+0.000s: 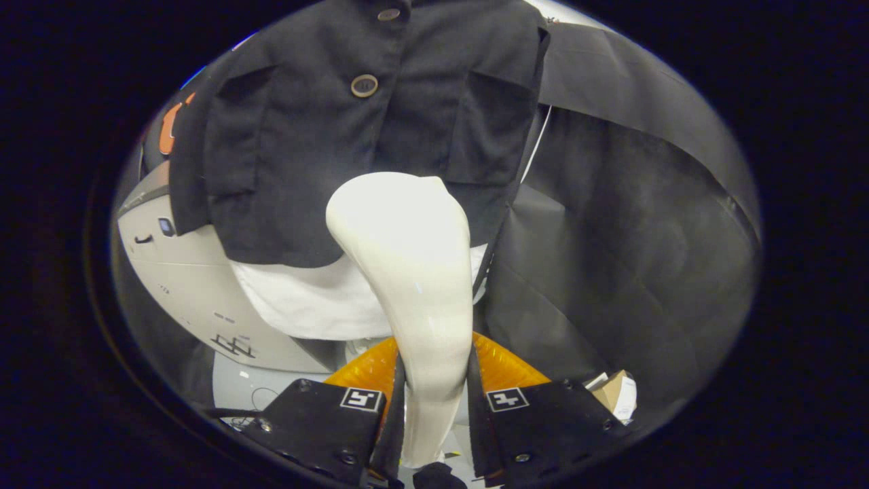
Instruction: Iron the clothes twice with a garment steamer, once on the left side and once on the right side.
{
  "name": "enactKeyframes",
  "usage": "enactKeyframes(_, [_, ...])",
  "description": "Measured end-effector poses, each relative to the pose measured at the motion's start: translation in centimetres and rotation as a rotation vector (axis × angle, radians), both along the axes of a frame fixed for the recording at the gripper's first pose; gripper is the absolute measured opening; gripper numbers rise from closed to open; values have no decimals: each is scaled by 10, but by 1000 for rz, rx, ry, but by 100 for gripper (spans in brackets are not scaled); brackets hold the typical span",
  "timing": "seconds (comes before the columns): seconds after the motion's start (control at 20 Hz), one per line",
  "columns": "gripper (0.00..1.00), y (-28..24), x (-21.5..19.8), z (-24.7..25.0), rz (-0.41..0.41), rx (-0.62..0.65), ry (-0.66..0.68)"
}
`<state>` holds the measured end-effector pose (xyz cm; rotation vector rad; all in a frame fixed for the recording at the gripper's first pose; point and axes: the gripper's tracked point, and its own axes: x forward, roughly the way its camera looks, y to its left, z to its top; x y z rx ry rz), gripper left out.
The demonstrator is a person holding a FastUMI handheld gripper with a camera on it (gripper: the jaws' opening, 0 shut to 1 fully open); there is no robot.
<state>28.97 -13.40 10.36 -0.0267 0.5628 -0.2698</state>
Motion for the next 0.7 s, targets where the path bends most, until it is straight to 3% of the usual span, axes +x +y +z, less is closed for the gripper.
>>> enactKeyframes(0.7, [42, 24, 2, 25, 229, 117, -209])
